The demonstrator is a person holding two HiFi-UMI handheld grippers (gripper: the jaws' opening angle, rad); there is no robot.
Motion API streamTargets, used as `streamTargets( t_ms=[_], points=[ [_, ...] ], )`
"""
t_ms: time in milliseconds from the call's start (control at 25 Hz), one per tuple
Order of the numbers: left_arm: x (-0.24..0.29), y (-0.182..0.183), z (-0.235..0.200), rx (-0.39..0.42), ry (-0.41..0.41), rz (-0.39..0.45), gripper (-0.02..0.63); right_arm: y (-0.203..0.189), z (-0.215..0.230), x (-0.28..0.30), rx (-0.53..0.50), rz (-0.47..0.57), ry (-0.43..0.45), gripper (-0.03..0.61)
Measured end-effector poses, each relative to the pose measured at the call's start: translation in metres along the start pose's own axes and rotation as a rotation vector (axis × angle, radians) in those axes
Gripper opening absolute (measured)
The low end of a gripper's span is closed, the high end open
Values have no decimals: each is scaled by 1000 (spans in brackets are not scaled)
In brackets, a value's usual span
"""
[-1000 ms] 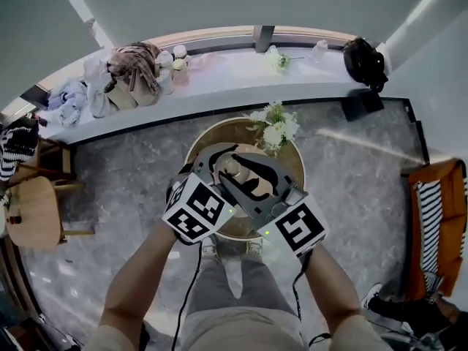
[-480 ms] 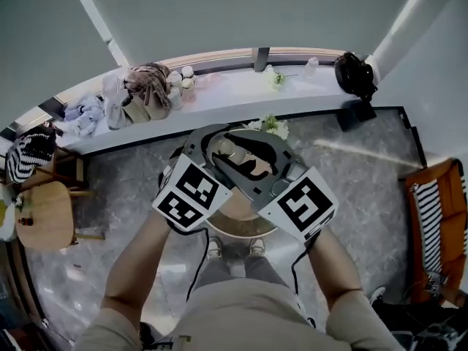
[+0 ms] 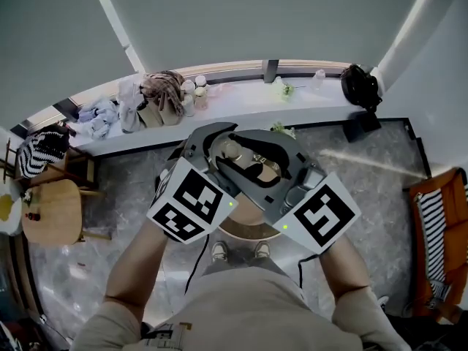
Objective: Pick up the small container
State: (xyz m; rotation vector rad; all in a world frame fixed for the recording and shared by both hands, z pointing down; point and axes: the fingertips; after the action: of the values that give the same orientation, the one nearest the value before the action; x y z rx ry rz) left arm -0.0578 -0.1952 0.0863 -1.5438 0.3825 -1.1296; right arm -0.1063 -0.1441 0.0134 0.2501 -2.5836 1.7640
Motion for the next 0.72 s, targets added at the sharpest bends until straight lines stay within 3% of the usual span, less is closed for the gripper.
streamTargets(
  t_ms=[320, 720],
  points=[
    [-13, 1, 14, -38, -14, 4, 341, 8, -12, -7, 26, -11, 12, 135],
    [-10, -37, 41, -65, -35, -54, 341, -17, -43, -16, 95, -56, 41, 137]
  ],
)
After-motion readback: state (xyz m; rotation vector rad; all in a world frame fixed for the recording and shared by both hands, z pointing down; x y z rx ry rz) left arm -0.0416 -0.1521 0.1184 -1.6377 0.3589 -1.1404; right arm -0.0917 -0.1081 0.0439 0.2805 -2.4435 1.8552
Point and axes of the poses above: the fingertips, and each gripper's own axes: x forward along the fingers, z to its right, y out of its top, and after that the axes turned 10 degrees about -x, right-handed
